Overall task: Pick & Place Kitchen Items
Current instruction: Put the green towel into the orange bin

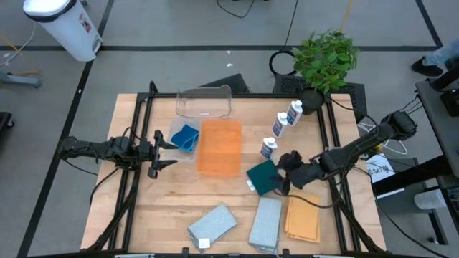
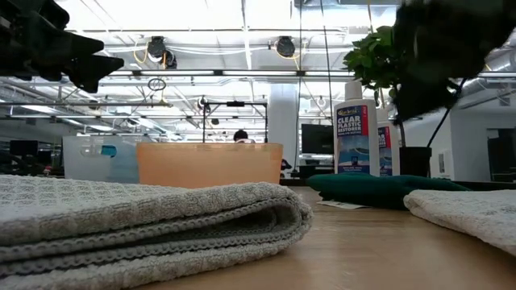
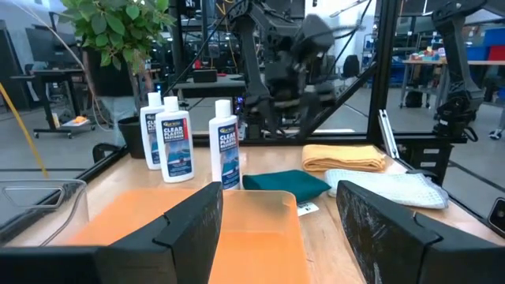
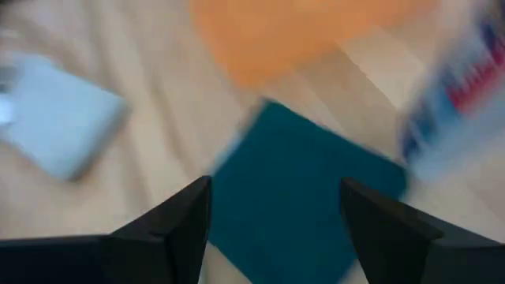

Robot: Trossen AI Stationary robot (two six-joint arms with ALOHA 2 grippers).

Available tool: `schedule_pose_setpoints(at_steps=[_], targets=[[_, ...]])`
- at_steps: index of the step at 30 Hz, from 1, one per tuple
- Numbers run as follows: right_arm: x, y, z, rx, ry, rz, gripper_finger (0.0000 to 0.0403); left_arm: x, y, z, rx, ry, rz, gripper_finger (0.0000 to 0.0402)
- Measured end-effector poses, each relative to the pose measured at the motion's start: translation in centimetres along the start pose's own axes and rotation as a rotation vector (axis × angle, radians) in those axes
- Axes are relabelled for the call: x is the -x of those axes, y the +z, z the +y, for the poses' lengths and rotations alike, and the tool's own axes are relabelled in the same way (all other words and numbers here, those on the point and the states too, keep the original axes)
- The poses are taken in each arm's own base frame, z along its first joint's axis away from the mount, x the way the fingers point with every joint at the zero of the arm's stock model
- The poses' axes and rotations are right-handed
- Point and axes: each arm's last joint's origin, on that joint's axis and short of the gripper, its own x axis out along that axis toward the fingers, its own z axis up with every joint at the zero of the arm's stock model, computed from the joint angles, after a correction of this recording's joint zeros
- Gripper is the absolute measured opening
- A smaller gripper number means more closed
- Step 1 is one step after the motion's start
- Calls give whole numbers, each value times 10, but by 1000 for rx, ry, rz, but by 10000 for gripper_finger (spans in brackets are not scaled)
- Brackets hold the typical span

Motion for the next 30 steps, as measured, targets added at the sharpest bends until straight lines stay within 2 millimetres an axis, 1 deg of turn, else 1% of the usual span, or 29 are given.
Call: schedule_pose_setpoints(at_steps=[3, 12, 16, 23, 26, 30], targets=[[-7, -9, -13, -69, -61, 38, 242, 0, 0, 0, 0, 0, 0, 255], [-27, -31, -47, -220, -100, 153, 214, 0, 0, 0, 0, 0, 0, 255], [-37, -44, -59, -272, -24, 167, 209, 0, 0, 0, 0, 0, 0, 255], [-48, -60, -78, -332, 178, 86, 207, 0, 0, 0, 0, 0, 0, 255], [-49, -66, -87, -355, 218, 44, 207, 0, 0, 0, 0, 0, 0, 255], [-49, -71, -91, -354, 219, 37, 207, 0, 0, 0, 0, 0, 0, 255]])
